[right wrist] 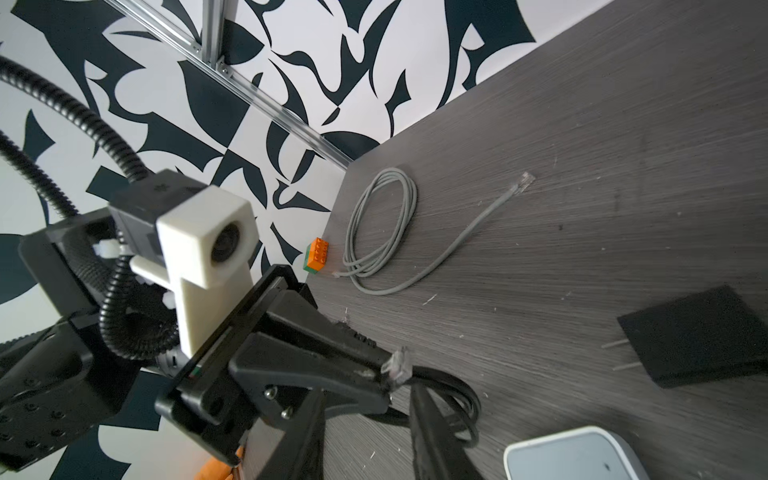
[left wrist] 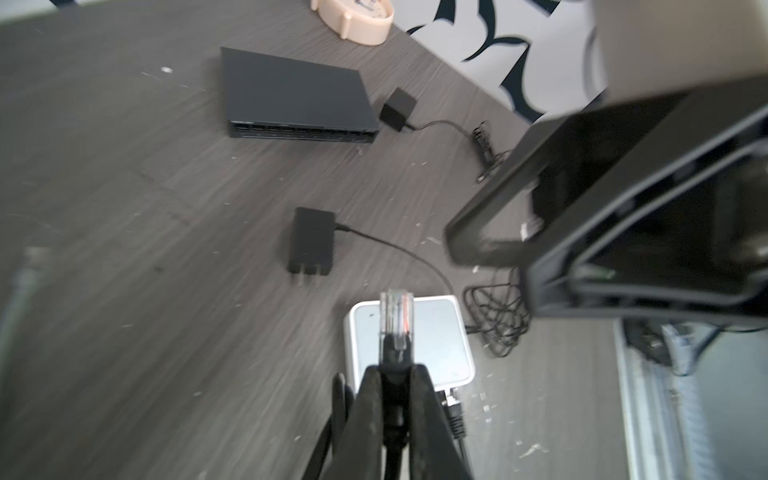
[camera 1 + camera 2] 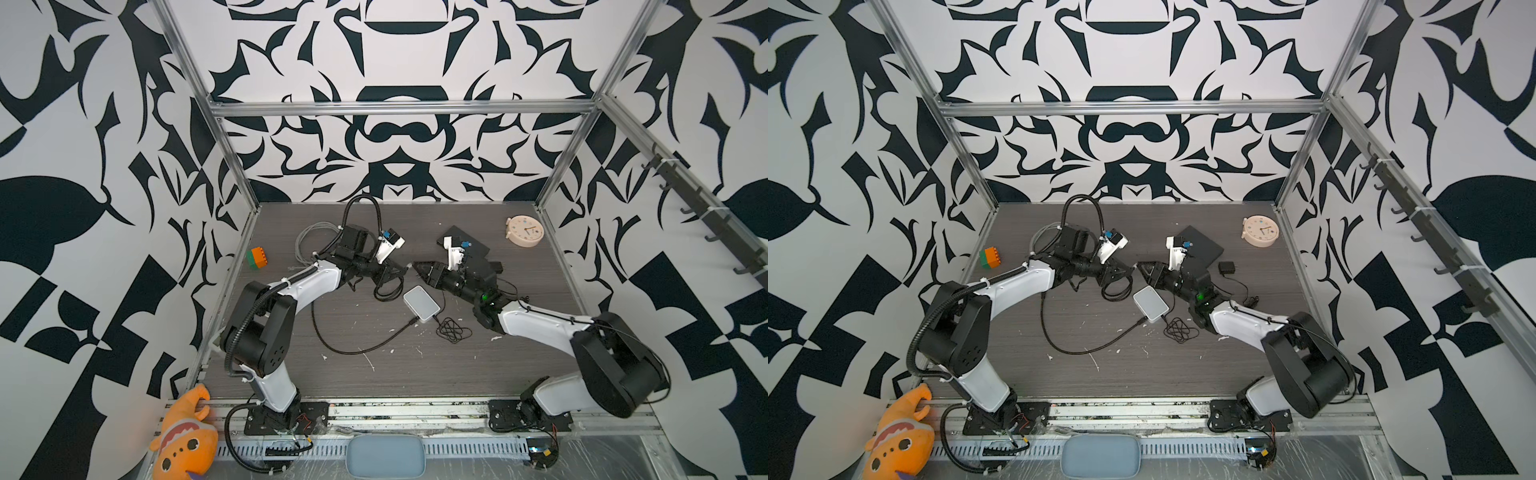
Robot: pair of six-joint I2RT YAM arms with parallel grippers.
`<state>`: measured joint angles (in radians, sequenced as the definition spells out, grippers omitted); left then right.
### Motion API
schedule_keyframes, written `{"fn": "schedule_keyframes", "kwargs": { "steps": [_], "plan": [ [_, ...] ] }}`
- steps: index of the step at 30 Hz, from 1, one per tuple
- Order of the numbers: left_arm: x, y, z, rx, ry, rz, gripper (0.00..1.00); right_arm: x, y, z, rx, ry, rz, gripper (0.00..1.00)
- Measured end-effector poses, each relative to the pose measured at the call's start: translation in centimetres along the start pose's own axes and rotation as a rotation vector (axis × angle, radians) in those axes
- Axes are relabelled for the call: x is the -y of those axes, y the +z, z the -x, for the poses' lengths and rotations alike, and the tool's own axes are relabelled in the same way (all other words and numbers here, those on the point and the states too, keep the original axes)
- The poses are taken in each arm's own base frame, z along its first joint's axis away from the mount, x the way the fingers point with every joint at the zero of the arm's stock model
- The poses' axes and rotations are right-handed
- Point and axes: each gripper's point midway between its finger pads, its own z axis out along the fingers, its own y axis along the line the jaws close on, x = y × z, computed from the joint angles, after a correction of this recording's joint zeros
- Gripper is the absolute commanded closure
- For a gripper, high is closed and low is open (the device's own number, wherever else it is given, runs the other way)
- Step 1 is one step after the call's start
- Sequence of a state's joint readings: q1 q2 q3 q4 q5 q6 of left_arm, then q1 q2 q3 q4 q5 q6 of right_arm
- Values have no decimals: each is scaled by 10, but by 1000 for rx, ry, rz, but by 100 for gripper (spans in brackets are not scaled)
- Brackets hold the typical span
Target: Insert the plug into the switch port
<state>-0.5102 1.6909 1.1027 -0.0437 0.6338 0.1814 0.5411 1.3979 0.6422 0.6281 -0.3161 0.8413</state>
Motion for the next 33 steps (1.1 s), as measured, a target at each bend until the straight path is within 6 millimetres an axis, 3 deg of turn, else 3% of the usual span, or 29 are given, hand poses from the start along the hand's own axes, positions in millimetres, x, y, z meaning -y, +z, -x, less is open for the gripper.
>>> {"fn": "schedule_keyframes", "kwargs": {
  "steps": [6,11,15,22,33],
  "plan": [
    [17,3,6,-34,202,98,100,18,2,-6,-89,74,-139,66],
    [19,7,-8,-104,300,154,100,35,6,-23,-147,194,-198,66],
    [18,5,-18,-147,362,202,100,35,4,-23,-140,255,-209,65],
    [19,4,-16,-175,460,267,100,35,-5,-18,-104,359,-250,65],
    [22,7,-17,-194,518,289,100,33,3,-28,-125,413,-239,69]
  ]
}}
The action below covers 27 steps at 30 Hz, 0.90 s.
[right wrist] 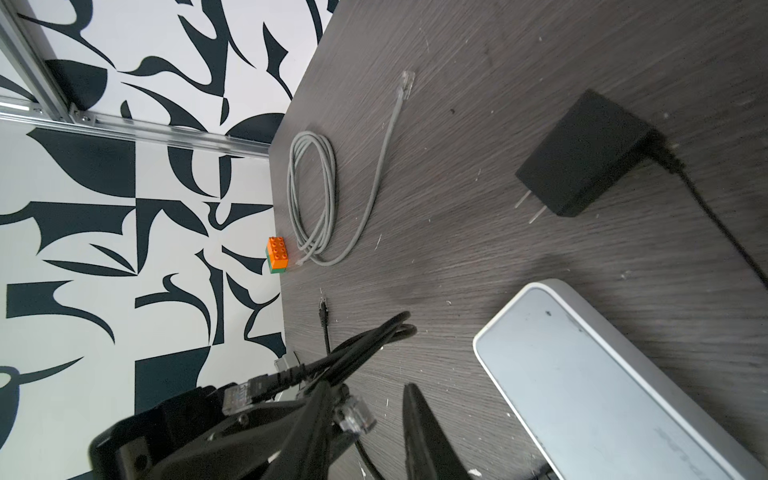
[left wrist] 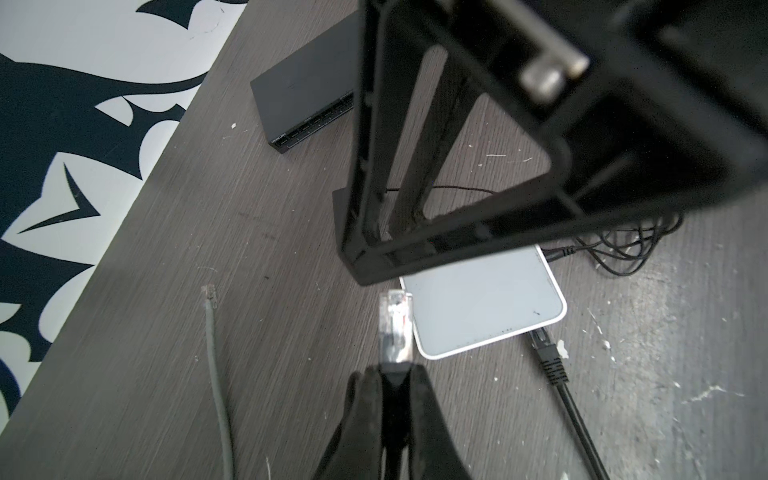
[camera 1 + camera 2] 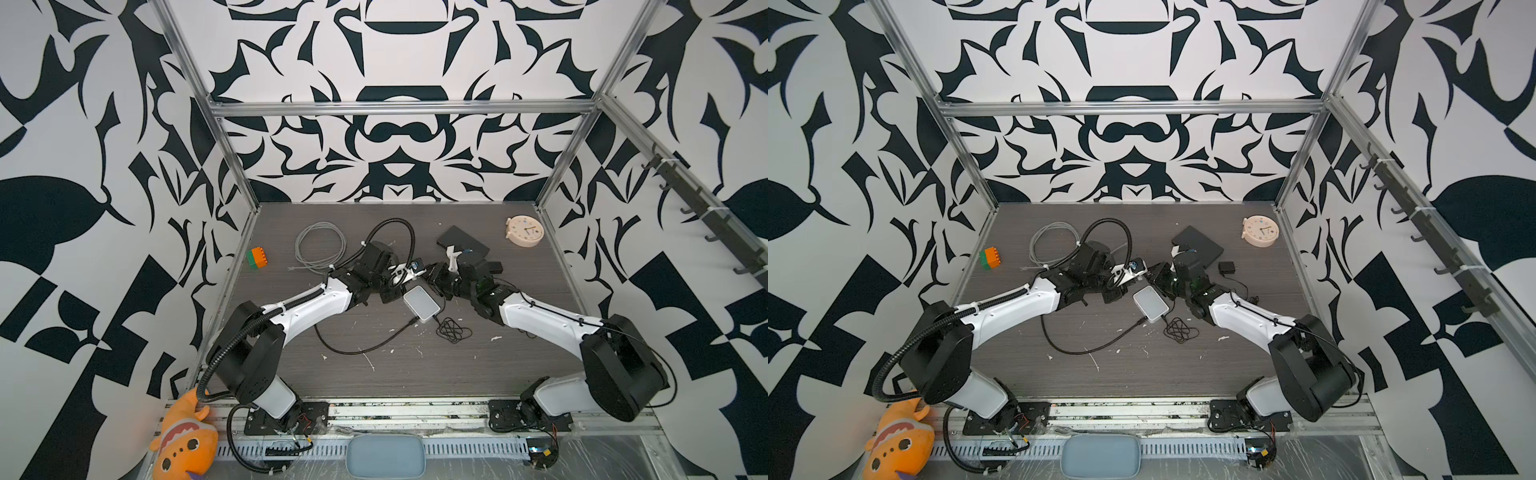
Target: Insert the plug into the switch port
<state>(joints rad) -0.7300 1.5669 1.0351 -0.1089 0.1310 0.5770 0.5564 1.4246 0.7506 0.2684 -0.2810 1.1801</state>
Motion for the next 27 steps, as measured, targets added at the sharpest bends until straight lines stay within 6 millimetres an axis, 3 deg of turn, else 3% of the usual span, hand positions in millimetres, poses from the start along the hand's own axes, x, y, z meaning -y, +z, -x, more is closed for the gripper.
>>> {"fn": "schedule_keyframes", "kwargs": {
  "steps": [7,19,21,27],
  "plan": [
    [0,0,0,-4,6,4,100,4,7,-5,-28,5,-1,76],
    [4,3,-9,12,-30,-16,100,-5,9,-9,-49,-12,35,88],
    [4,3,-11,19,-46,-22,100,-7,10,-11,-58,-14,44,88],
    [4,0,-16,11,-77,-21,100,-11,9,-15,-75,-70,33,76]
  ]
}}
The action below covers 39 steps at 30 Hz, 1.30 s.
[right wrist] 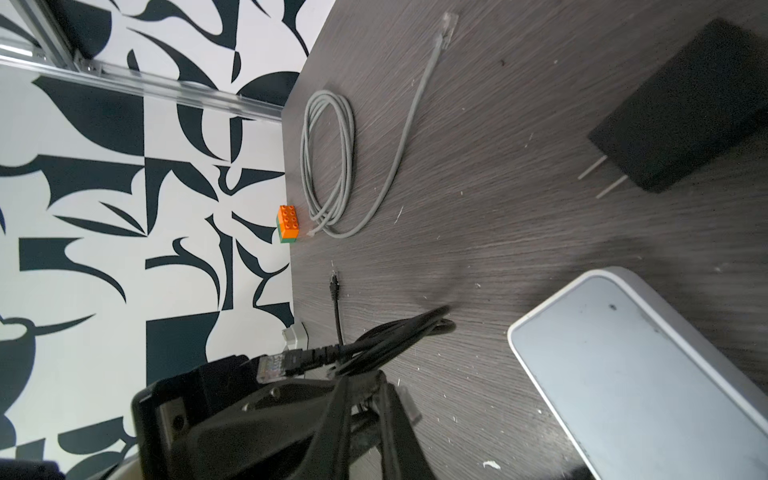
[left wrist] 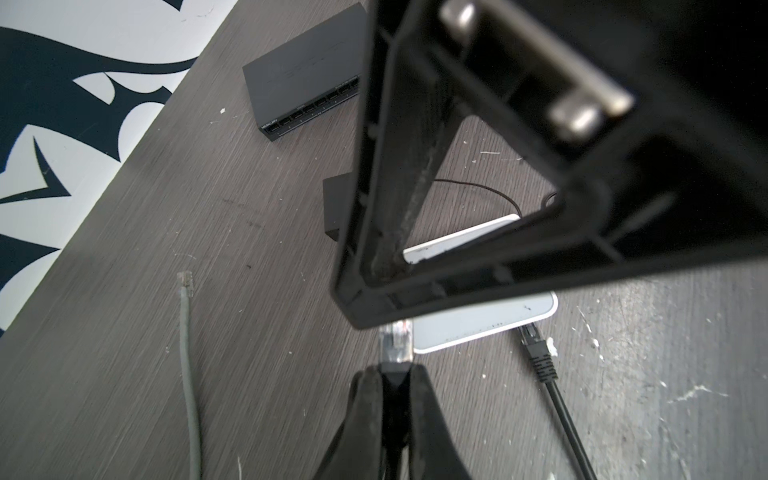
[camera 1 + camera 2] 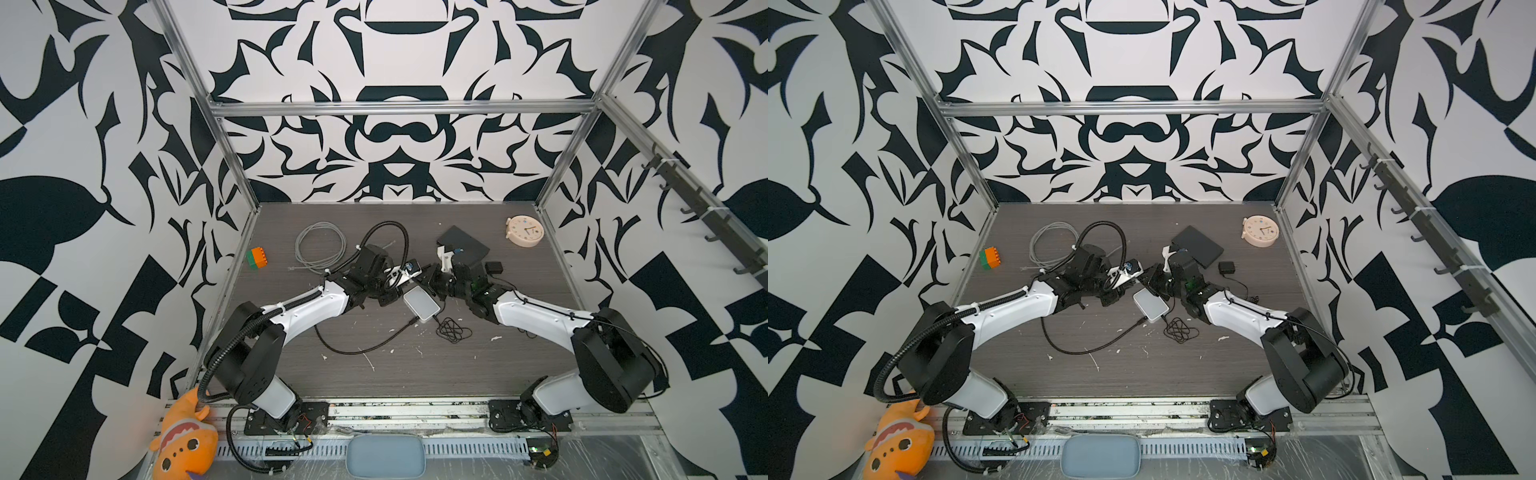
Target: Insert the plug into the switch port
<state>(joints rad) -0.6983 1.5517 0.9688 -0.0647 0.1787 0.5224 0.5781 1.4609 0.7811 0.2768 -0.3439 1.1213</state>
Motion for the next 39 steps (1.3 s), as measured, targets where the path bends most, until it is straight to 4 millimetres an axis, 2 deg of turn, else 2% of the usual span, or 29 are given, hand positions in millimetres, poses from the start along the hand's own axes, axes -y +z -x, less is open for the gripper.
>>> {"fn": "schedule_keyframes", "kwargs": {
  "steps": [3,8,12,16,19,22,27,39],
  "plan": [
    [2,-3,-12,-59,-17,3,100,4,-7,5,16,-79,-69,72],
    [6,-6,-34,-130,-67,18,100,14,-24,27,84,-237,-181,71],
    [16,-2,-59,-187,-130,5,100,37,-28,41,119,-381,-296,68],
    [26,8,-71,-235,-178,-18,100,63,-17,41,85,-485,-381,67],
    [33,15,-75,-264,-228,-42,100,85,-4,35,32,-513,-425,66],
    [39,22,-75,-282,-270,-41,100,97,5,30,-5,-525,-438,64],
    [51,35,-79,-309,-329,-26,100,99,13,27,-35,-540,-408,61],
    [56,50,-77,-260,-397,1,100,105,29,16,-114,-529,-324,59]
  ]
}}
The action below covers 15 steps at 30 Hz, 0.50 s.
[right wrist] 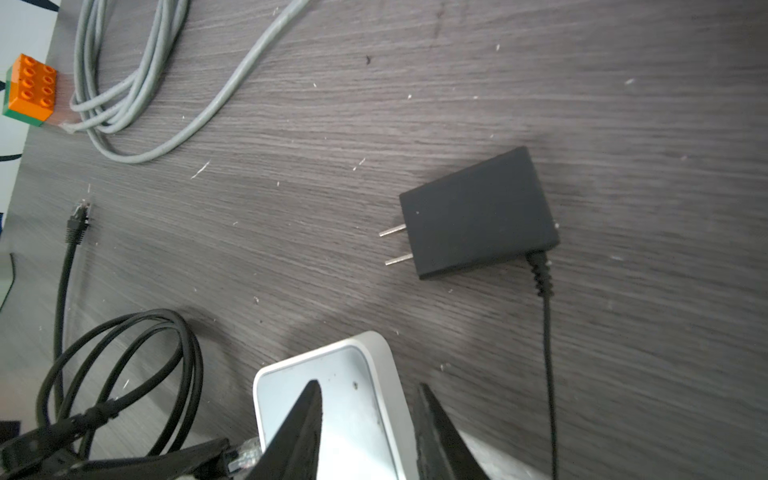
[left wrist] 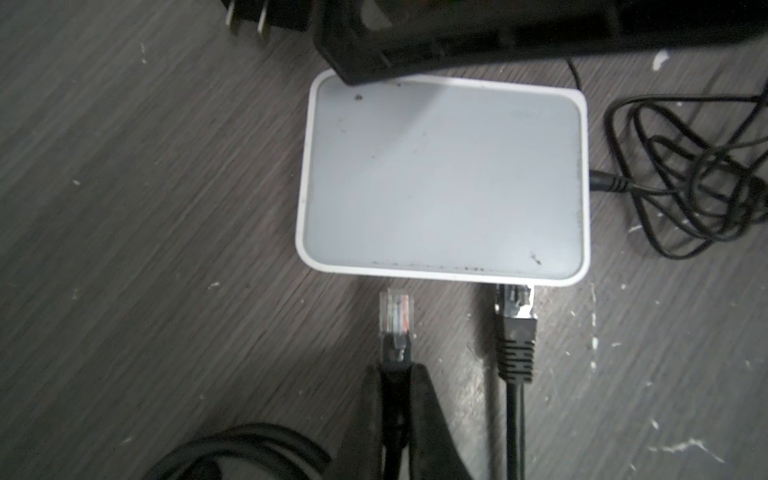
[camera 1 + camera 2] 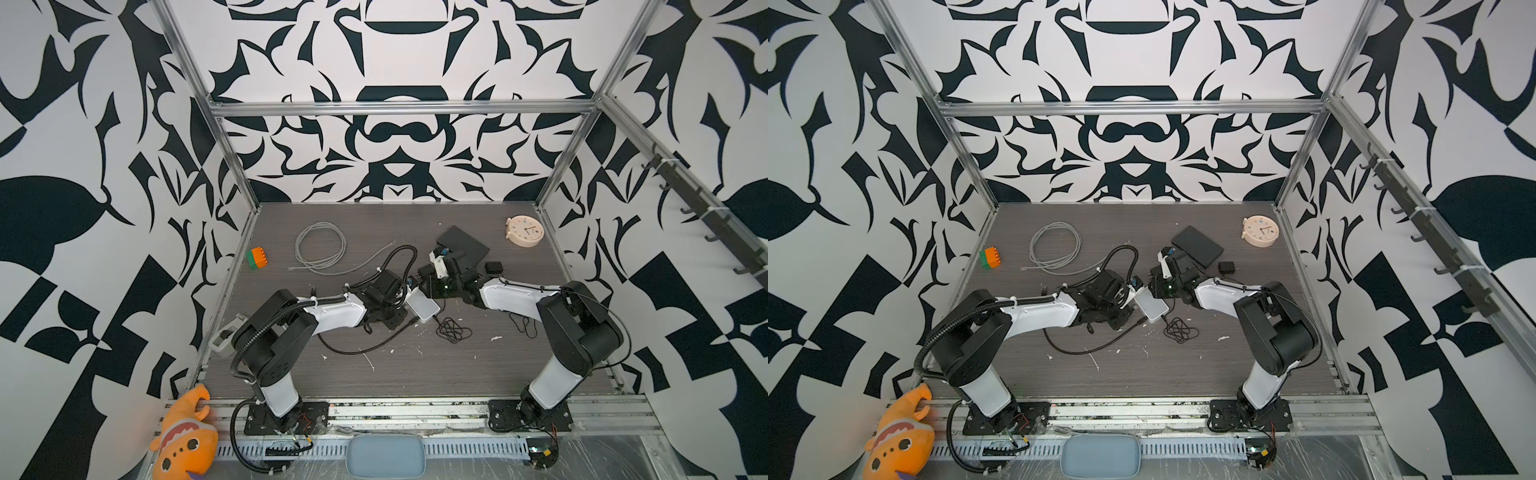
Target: Insert the plug into the switch port
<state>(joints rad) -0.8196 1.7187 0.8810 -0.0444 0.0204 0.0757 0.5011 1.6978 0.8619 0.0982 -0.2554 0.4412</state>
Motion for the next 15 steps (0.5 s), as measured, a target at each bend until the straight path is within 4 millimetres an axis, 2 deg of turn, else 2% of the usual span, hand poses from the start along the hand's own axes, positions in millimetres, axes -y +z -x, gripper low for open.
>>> {"fn": "schedule_keyframes", "kwargs": {
  "steps": [5,10,15],
  "plan": [
    [5,7,-6,1,22,11,100,0,6,-7,-31,-4,23,59],
    [3,9,-3,42,26,27,100,2,15,-19,-87,-22,29,59],
    [1,10,-2,81,28,48,100,-2,20,-16,-104,-46,54,59]
  ]
}}
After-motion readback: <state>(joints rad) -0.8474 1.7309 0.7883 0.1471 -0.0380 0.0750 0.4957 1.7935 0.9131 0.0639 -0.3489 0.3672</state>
